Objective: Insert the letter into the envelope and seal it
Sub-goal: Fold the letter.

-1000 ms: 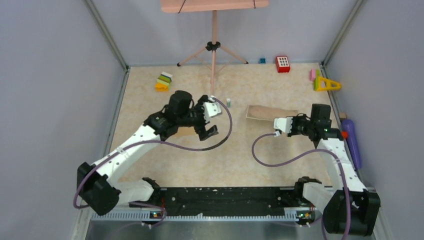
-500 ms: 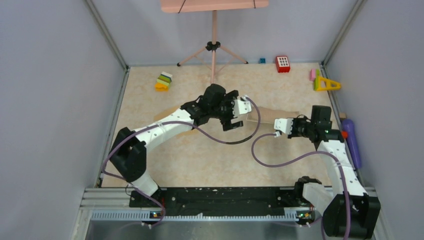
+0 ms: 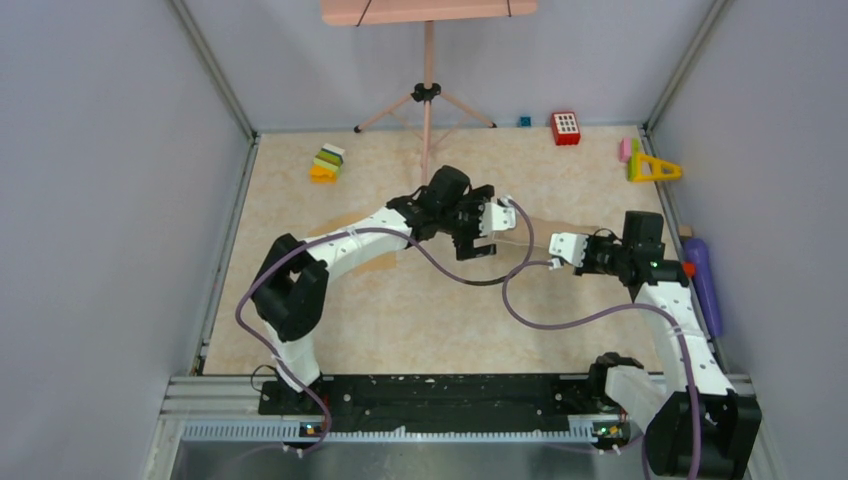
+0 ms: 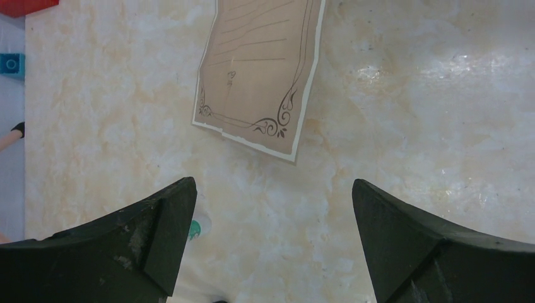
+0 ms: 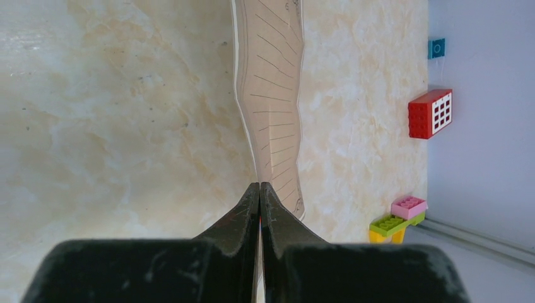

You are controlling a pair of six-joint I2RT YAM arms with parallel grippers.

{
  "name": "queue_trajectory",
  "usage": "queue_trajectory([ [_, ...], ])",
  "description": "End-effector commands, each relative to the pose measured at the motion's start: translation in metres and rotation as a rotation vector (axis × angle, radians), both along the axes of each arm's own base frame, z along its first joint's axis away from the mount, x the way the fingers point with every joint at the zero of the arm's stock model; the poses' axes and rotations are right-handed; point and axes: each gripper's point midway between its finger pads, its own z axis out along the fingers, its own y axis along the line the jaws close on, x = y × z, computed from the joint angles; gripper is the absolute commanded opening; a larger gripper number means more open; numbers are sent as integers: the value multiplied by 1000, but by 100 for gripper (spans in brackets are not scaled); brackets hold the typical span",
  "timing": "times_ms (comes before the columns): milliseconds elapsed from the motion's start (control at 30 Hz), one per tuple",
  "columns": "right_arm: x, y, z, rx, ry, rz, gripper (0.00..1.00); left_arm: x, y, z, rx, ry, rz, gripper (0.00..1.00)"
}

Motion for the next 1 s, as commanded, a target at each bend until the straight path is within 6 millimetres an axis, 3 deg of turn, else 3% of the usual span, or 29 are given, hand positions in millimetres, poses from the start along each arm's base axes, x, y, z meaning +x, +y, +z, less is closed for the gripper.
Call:
queue_trajectory([
  [0,5,5,15,55,-28,-7,0,8,-25,26,-84,-33,-79,98],
  [267,3,8,15,80,-11,-11,0,13,-36,13,-64,-38,-141,81],
  [533,1,6,13,74,-2,-18,0,-5,-36,-13,-29,30,-244,77],
  [733,2,7,13,78,0,-15,0,12,-43,-14,-35,2,-192,55],
  [967,-1,5,8,68,8,-18,0,15,-45,-15,-34,0,-184,33],
])
